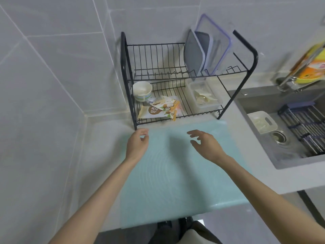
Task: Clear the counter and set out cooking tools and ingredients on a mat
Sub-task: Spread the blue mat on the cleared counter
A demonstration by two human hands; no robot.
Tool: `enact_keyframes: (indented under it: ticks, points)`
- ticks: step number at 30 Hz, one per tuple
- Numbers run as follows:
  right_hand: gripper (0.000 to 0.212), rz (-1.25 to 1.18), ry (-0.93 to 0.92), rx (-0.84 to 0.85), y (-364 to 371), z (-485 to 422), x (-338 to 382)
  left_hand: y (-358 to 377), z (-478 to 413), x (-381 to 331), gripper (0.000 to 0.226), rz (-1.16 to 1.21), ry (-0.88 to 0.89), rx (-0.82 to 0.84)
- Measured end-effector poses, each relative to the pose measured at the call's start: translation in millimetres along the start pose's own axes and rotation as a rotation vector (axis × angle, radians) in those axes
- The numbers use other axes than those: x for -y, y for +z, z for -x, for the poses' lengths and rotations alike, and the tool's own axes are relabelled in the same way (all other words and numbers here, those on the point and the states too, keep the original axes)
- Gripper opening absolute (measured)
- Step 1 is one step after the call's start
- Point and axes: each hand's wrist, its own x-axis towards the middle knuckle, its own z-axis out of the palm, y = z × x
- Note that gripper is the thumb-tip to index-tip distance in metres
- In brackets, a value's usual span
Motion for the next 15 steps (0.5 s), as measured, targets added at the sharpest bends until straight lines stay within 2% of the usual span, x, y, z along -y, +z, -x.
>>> enact_keyframes:
  ticks: [9, 15]
  points:
    - [0.033, -0.112, 0.166, -0.224, -53, 78, -75, 86, 49, -75, 0.03, -0.036, 0.148, 0.346]
    - [0.033, -0.216, 0.311, -0.401, -94, 150, -152, 169, 100, -145, 0.032, -0.044, 0.287, 0.485]
